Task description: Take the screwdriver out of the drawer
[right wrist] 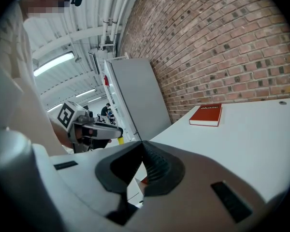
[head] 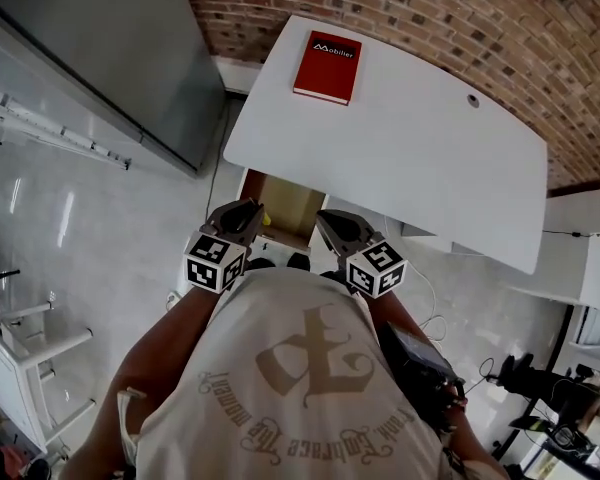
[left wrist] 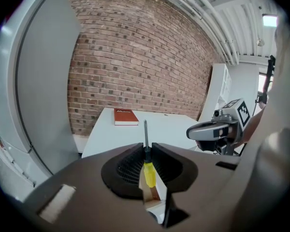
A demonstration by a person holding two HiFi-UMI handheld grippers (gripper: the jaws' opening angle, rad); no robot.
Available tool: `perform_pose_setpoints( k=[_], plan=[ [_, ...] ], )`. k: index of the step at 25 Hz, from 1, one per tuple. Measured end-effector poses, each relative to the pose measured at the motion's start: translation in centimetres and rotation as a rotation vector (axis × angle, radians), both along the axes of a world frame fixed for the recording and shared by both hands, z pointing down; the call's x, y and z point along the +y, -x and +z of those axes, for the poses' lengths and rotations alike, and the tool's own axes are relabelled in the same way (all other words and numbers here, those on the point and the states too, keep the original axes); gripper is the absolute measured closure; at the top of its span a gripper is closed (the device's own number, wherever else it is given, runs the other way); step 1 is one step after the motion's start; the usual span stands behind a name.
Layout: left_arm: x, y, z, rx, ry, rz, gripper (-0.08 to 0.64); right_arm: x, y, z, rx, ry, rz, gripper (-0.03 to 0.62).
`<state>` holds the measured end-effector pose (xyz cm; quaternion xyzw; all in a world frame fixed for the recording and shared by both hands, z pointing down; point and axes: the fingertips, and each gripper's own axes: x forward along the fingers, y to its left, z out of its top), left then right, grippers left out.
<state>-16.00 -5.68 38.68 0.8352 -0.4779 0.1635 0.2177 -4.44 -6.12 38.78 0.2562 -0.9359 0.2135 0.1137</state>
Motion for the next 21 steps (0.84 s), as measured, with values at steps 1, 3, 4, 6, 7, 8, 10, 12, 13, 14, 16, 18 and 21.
perform_pose_setpoints(
  k=[1,3,4,6,7,8,10,12,13,14,16,18,21],
  plan=[
    [0.0,0.0,-0.1,-0.001,-0.004,-0.001,0.508,0.0,0.0,0.0,-0.002,-0.002,0.0,0.586],
    [0.0,0.0,-0.3,-0.004,-0.008,-0.003,0.508,0.0,-0.1,0.2,-0.004,0.0,0.001,0.586],
    [0.1,0.0,-0.3,-0.006,-0.008,-0.003,0.508,0.0,-0.1,0.3,-0.006,0.002,0.003,0.586],
    [0.3,0.0,-0.3,-0.011,-0.007,-0.002,0.508,0.1,-0.2,0.4,-0.011,0.008,0.005,0.586],
    [0.3,0.0,-0.3,-0.013,-0.006,-0.001,0.508,0.1,-0.2,0.4,-0.015,0.011,0.005,0.586],
    [0.2,0.0,-0.4,-0.016,-0.005,-0.001,0.508,-0.1,-0.1,0.4,-0.02,0.012,0.007,0.586],
    [-0.1,0.1,-0.3,-0.023,-0.005,-0.001,0.508,-0.7,-0.1,0.3,-0.028,0.012,0.01,0.586],
    [0.0,0.1,0.0,-0.031,0.002,-0.002,0.508,-0.9,0.1,0.5,-0.034,0.013,0.009,0.586],
    [0.2,0.2,0.3,-0.034,0.008,-0.003,0.508,-0.8,0.2,0.7,-0.036,0.016,0.006,0.586],
    [0.4,0.1,0.6,-0.037,0.015,-0.005,0.508,-0.7,0.1,0.9,-0.036,0.02,0.003,0.586],
    [0.4,-0.1,1.1,-0.041,0.024,-0.006,0.508,-0.7,-0.1,1.3,-0.035,0.028,0.0,0.586],
    [0.3,-0.5,1.4,-0.043,0.029,-0.003,0.508,-1.0,-0.4,1.7,-0.031,0.035,0.001,0.586],
    [0.2,-1.0,1.9,-0.045,0.034,0.004,0.508,-1.3,-0.8,2.2,-0.025,0.042,0.0,0.586]
  ],
)
